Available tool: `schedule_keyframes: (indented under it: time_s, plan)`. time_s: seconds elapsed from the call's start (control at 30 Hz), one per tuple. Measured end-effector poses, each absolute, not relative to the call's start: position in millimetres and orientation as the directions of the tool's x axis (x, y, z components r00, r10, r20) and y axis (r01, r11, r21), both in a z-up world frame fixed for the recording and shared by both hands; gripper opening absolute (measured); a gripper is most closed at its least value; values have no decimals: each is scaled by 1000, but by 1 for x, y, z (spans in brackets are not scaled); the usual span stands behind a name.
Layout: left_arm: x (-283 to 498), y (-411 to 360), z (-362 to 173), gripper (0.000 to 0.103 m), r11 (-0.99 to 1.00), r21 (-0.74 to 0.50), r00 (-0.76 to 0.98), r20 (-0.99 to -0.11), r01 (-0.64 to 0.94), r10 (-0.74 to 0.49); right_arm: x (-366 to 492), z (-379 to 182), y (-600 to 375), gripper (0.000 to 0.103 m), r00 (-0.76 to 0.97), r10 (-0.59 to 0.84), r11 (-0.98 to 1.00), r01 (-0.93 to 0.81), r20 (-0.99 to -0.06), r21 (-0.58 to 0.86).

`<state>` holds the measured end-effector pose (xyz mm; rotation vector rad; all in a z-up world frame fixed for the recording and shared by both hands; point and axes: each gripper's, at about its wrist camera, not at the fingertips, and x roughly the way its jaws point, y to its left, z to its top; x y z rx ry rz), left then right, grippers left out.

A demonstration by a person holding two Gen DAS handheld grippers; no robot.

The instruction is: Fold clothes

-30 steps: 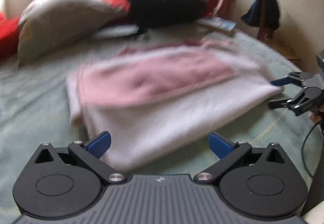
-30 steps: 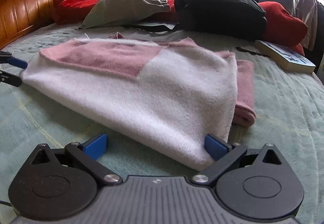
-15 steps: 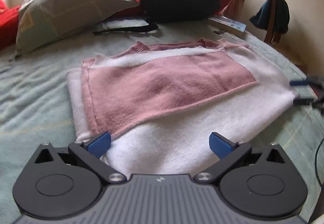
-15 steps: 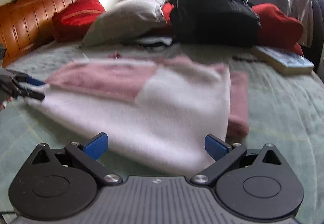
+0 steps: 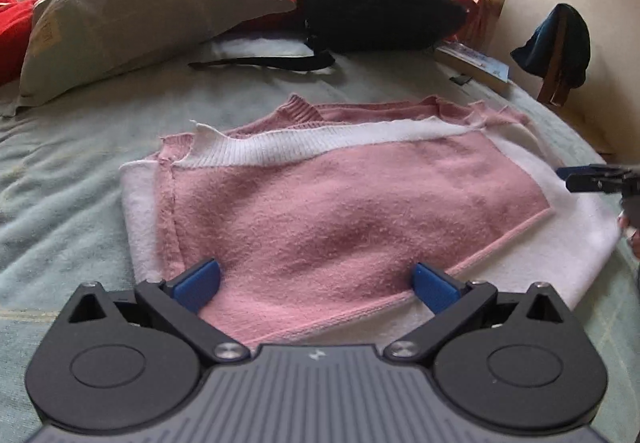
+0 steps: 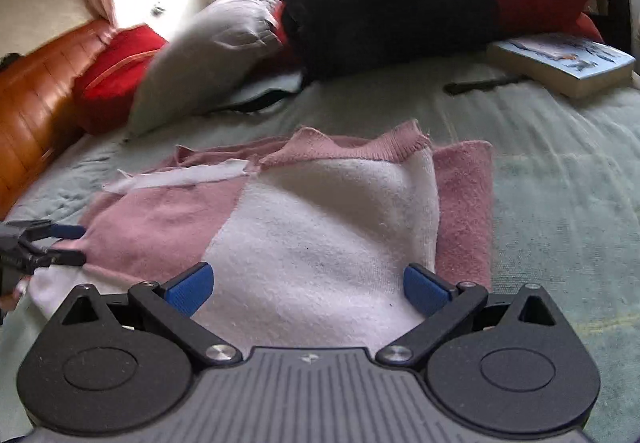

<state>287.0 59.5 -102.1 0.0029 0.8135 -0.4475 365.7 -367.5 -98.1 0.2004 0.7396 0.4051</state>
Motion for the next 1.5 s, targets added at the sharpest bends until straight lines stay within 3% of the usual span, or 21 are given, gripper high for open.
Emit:
schedule_keyframes:
  time_s: [0.37,0.43,0.53,0.63,0.8,0.97,1.03,1.17,1.4,1.5]
  plan:
    - [279,50,-100,102,905,-134,597,-711,404,-371,422,-79,-341,103,637,532,847,-384,-558,369]
    - [277,52,-102,102,904,-132,598,-710,406,-372,440,-93,-337,103,622,517,856,-351,-588,381]
    - [275,52,-101,102,900,-124,600,-707,418,-376,447,-101,-346,102,708,392,919,-270,-587,289]
    - [273,51,-101,102,897,-116,600,-706,427,-376,447,-97,-362,103,722,403,903,-215,-563,371]
    - [268,45,-97,102,902,-77,615,-707,426,-350,434,-80,-344,103,687,434,900,-300,-583,316]
    - [259,41,-88,102,888,-43,645,-672,457,-364,436,-94,-324,103,675,321,944,-284,-664,168]
    - [262,45,-87,102,892,-71,633,-679,447,-371,438,-99,-327,103,692,256,964,-230,-675,130]
    - [267,59,-85,102,902,-148,616,-685,406,-389,425,-85,-344,103,706,259,965,-163,-659,205]
    - [284,59,-69,102,889,-203,620,-653,410,-435,362,-80,-323,103,670,275,944,-325,-690,61]
    - [312,64,-84,102,912,-247,602,-690,326,-402,338,-91,-313,103,665,256,931,-365,-702,-7]
